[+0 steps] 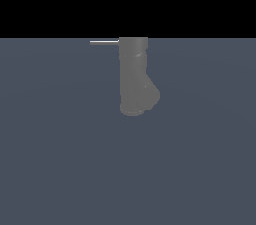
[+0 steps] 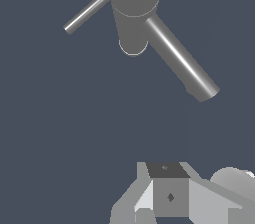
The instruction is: Turn on the faucet by rotating a designated handle.
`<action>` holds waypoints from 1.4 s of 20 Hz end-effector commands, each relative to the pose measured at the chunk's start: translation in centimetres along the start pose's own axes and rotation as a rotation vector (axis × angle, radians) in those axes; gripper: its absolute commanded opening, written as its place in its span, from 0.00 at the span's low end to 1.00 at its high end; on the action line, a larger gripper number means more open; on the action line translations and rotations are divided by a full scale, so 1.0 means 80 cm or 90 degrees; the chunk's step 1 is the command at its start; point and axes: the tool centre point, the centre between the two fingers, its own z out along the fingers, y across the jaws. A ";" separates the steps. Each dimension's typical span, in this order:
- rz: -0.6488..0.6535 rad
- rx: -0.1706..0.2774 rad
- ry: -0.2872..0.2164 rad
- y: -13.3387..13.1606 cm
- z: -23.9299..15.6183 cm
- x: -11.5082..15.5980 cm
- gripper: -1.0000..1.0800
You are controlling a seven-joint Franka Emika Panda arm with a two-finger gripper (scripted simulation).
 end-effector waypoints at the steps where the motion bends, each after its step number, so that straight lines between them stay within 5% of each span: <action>1: 0.033 0.000 0.000 -0.016 0.010 0.009 0.00; 28: 0.380 -0.010 0.008 -0.138 0.117 0.149 0.00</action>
